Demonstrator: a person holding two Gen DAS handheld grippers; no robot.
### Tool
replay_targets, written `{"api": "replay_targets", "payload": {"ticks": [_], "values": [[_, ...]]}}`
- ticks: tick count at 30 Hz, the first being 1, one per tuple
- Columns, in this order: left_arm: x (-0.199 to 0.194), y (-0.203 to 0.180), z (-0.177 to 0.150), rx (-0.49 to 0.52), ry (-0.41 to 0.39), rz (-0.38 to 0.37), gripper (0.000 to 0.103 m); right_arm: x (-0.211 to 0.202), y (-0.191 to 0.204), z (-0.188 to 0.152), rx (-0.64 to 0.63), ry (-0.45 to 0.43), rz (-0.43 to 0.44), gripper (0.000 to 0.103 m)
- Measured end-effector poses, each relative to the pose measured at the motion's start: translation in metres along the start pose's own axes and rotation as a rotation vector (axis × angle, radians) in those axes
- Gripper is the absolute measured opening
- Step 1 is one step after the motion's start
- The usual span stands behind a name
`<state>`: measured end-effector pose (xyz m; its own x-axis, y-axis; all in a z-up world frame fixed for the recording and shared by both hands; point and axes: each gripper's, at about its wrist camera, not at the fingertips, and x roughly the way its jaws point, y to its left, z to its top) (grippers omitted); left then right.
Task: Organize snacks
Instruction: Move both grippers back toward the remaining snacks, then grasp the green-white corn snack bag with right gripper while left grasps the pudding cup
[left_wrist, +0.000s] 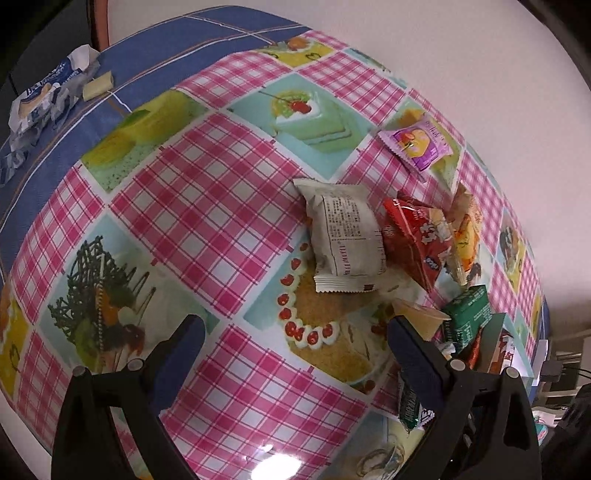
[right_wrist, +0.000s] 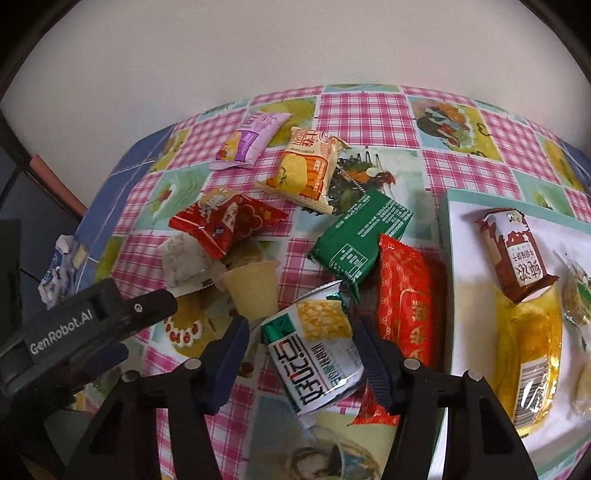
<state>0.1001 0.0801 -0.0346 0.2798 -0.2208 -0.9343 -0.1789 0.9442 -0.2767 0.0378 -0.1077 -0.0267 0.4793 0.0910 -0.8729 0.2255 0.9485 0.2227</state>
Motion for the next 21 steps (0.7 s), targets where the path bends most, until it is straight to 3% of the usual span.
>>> {"api": "replay_targets", "payload": {"ticks": [9,21], "values": [[0.008,0.001,0.005,-0.019,0.016,-0.016,0.099,0.010,0.009,-0.005,-0.042,0.057,0.028,0.062],[0.011,-0.002,0.005,0.007,0.019,-0.021,0.099,0.021,0.018,-0.013,-0.097,0.076,-0.038,0.054]]}}
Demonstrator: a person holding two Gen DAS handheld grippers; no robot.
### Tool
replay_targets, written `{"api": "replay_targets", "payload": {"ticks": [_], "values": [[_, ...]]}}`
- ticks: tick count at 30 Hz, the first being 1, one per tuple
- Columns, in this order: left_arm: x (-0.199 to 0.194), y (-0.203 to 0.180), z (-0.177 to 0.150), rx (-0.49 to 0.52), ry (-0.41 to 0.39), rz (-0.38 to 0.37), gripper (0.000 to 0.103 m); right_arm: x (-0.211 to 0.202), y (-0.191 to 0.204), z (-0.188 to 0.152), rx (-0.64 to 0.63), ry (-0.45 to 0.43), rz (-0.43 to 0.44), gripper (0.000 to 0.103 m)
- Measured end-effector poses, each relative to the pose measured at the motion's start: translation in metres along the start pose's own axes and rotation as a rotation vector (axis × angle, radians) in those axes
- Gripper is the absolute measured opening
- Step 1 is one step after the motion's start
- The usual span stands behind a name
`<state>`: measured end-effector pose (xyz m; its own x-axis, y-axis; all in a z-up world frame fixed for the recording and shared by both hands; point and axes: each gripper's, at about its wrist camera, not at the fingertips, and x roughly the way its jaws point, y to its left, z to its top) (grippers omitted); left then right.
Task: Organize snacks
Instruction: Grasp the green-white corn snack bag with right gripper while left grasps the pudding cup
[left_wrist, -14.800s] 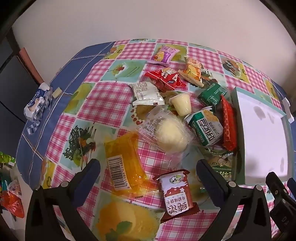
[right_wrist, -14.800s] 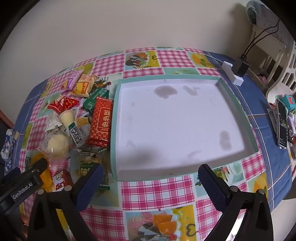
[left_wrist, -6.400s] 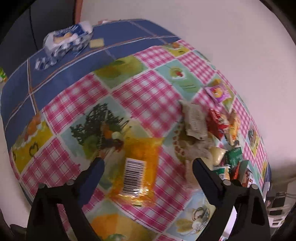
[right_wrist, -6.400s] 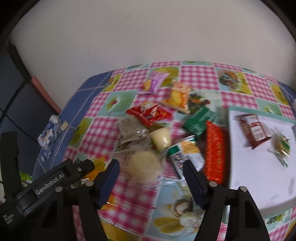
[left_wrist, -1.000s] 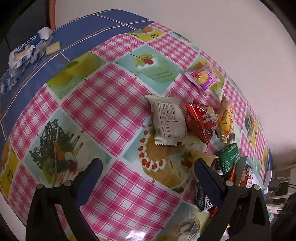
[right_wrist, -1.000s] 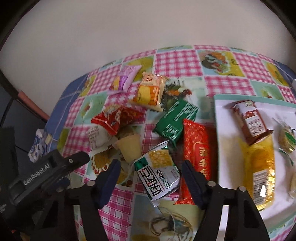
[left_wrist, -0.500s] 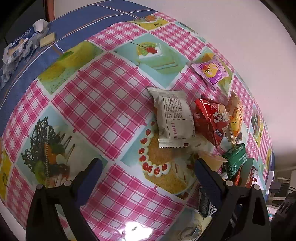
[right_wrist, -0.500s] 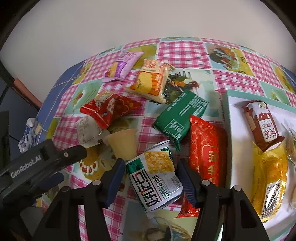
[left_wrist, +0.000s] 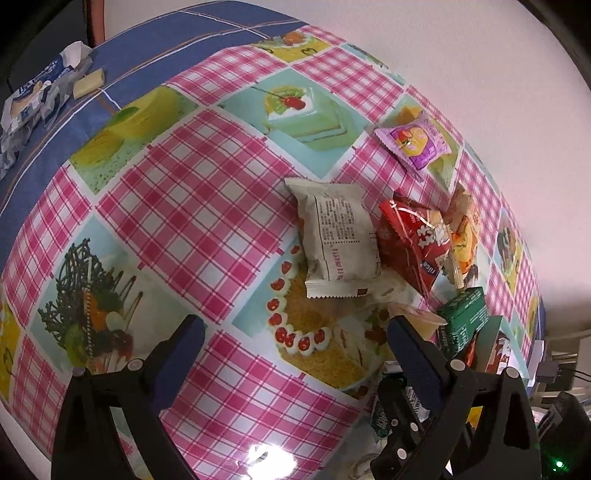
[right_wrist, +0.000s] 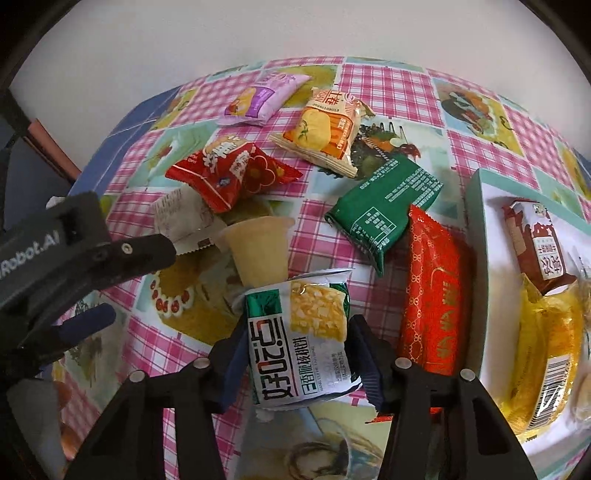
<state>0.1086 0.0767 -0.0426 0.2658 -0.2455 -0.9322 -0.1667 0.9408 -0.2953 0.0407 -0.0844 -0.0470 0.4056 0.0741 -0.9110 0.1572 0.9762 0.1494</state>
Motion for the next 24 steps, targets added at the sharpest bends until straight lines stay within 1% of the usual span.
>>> {"api": "replay_targets", "payload": {"ticks": [4,6,8,11,16,19,21,24], "values": [[0.006,-0.002,0.000,0.004,0.008,0.001,0.099,-0.001,0.000,0.000,0.008,0.008,-0.014,0.053],[0.004,-0.003,0.000,0.009,-0.003,0.001,0.099,-0.006,-0.004,0.002,0.028,0.003,0.004,0.053],[0.000,-0.006,0.001,0.016,-0.016,-0.004,0.099,-0.013,-0.007,0.005,0.039,-0.010,0.012,0.053],[-0.004,-0.010,0.004,0.020,-0.025,-0.032,0.099,-0.029,-0.015,0.011,0.069,-0.047,0.023,0.053],[-0.004,-0.032,0.006,0.079,-0.034,-0.076,0.099,-0.050,-0.034,0.016,0.128,-0.094,0.025,0.053],[0.001,-0.044,0.004,0.111,-0.028,-0.093,0.097,-0.059,-0.050,0.018,0.176,-0.110,0.031,0.053],[0.005,-0.052,0.003,0.127,-0.019,-0.110,0.092,-0.064,-0.059,0.018,0.197,-0.120,0.029,0.053],[0.012,-0.064,0.000,0.156,-0.012,-0.129,0.091,-0.068,-0.072,0.019,0.230,-0.126,0.031,0.053]]}}
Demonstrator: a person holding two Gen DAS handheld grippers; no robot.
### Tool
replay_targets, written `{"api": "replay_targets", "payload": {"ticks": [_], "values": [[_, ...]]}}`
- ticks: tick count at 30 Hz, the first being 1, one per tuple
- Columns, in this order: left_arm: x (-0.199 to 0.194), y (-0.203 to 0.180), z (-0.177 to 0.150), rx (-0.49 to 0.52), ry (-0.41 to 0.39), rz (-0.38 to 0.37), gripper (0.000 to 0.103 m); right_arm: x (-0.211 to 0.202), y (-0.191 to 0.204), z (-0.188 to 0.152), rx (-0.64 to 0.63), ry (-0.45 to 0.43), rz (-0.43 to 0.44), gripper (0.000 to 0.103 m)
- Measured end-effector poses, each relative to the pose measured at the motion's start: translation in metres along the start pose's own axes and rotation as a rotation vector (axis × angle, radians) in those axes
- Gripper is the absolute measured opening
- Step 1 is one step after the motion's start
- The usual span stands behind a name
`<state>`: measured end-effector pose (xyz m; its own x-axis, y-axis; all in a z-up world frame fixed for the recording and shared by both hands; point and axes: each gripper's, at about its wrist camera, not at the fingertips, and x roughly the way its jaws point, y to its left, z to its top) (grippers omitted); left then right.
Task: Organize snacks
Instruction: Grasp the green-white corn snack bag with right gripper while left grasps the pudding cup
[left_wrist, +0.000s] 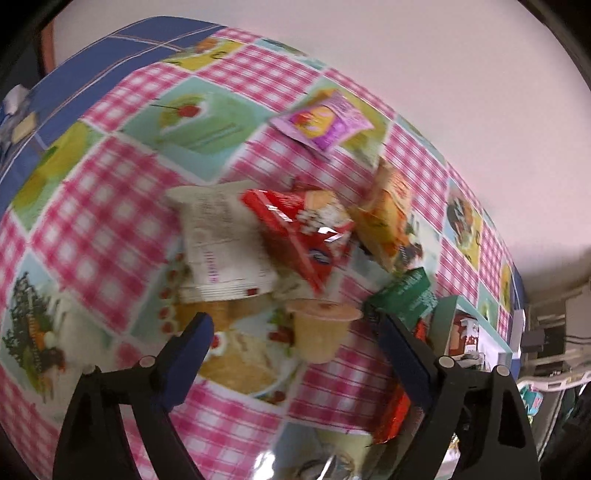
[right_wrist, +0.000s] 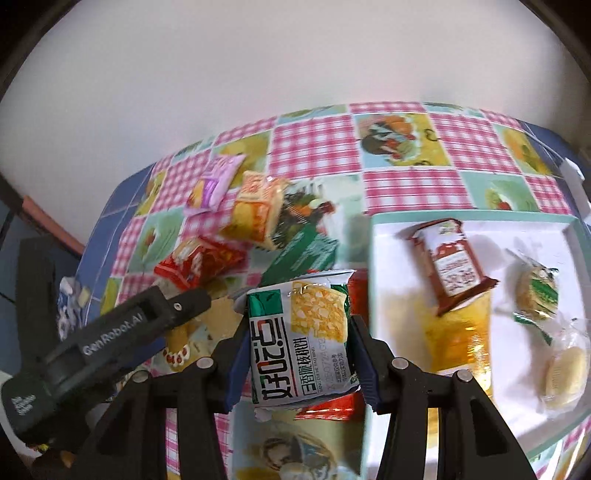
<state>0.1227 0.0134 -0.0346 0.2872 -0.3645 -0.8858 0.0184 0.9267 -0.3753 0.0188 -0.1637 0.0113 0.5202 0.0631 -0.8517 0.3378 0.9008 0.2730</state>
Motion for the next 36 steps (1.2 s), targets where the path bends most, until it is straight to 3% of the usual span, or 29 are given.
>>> {"api": "replay_targets", "payload": {"ticks": [1,3,12,15,18,28,36], "values": [[0.002,-0.004,-0.001,0.011,0.001,-0.006,0.090,0.000,-0.002,0.000,0.008,-0.001,0.000,0.053],[0.006,-0.010,-0.002,0.026,0.006,-0.015,0.076,-0.001,-0.007,0.002,0.025,-0.001,0.001,0.053],[0.023,-0.024,-0.004,0.054,-0.005,-0.012,0.067,0.001,-0.008,0.001,0.025,0.001,0.005,0.053],[0.025,-0.023,-0.002,0.041,-0.011,-0.009,0.054,0.002,-0.009,0.002,0.026,0.004,0.004,0.053],[0.026,-0.020,-0.001,0.025,-0.018,-0.015,0.048,0.002,-0.011,0.002,0.036,0.007,0.005,0.053],[0.006,-0.019,-0.002,0.015,-0.030,-0.007,0.047,-0.008,-0.017,0.006,0.064,-0.020,0.021,0.053],[-0.019,-0.042,-0.008,0.043,-0.057,-0.035,0.047,-0.023,-0.032,0.012,0.101,-0.058,0.012,0.053]]}}
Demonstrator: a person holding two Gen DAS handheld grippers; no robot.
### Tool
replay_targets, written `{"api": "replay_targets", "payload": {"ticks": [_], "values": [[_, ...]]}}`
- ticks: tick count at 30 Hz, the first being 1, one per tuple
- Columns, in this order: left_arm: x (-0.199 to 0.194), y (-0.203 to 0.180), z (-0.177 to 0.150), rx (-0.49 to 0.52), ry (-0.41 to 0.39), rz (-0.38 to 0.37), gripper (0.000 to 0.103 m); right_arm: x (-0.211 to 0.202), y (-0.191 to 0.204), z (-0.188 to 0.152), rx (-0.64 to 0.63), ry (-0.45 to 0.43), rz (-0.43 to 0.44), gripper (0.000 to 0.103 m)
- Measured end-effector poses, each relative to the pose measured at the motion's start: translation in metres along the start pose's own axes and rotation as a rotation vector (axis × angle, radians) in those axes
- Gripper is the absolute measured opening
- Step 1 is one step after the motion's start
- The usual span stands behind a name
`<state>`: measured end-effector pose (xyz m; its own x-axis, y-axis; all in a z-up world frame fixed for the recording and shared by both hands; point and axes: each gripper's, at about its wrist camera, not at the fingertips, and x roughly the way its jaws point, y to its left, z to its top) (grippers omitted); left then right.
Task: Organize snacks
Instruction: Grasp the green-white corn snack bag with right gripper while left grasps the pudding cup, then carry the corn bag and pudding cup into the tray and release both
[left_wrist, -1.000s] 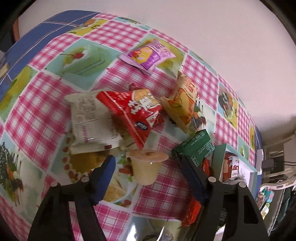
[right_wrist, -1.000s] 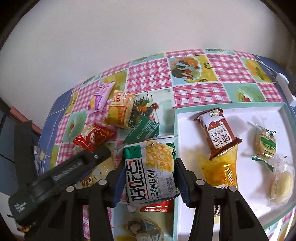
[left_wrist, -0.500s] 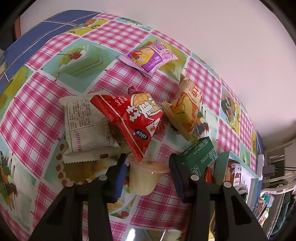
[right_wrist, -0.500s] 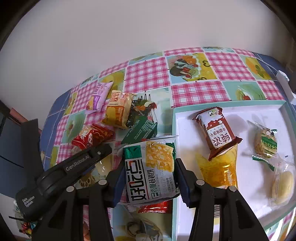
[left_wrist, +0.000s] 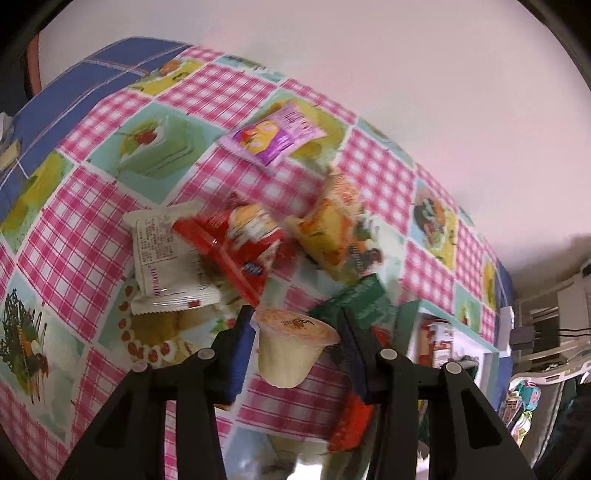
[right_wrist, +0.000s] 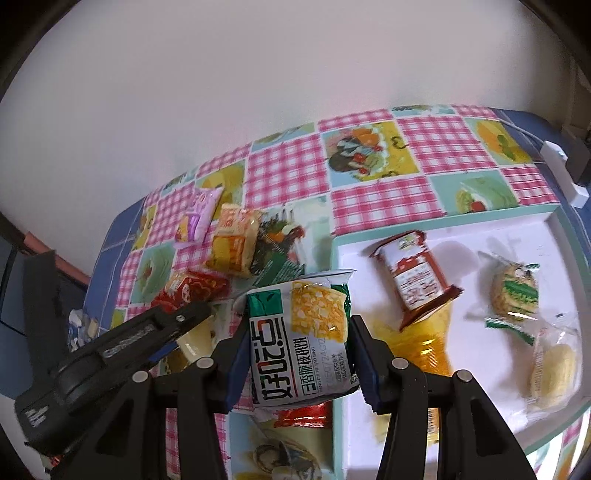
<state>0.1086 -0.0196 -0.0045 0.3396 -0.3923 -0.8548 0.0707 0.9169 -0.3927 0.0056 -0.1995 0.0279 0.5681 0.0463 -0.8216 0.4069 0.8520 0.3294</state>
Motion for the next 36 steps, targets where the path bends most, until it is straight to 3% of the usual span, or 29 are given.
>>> {"api": "replay_targets", "payload": {"ticks": [8,12,22,30,31,33,36], "values": [[-0.022,-0.065,-0.017,0.145,-0.039,-0.089,0.047,-0.030,-0.063,0.017,0.116,-0.087,-0.146,0.053],[-0.016,-0.107,-0.038,0.257,-0.008,-0.130,0.047,-0.044,-0.108,0.022,0.189,-0.124,-0.245,0.053],[0.009,-0.183,-0.093,0.472,0.065,-0.154,0.047,-0.054,-0.178,0.021,0.298,-0.139,-0.328,0.053],[0.018,-0.196,-0.098,0.508,0.075,-0.165,0.048,-0.050,-0.194,0.017,0.319,-0.125,-0.323,0.054],[0.017,-0.195,-0.096,0.504,0.077,-0.167,0.049,-0.049,-0.193,0.017,0.316,-0.121,-0.316,0.055],[0.016,-0.192,-0.093,0.487,0.082,-0.170,0.063,-0.047,-0.190,0.017,0.314,-0.118,-0.309,0.059],[0.012,-0.185,-0.086,0.453,0.080,-0.157,0.064,-0.047,-0.187,0.017,0.306,-0.111,-0.317,0.064]]}}
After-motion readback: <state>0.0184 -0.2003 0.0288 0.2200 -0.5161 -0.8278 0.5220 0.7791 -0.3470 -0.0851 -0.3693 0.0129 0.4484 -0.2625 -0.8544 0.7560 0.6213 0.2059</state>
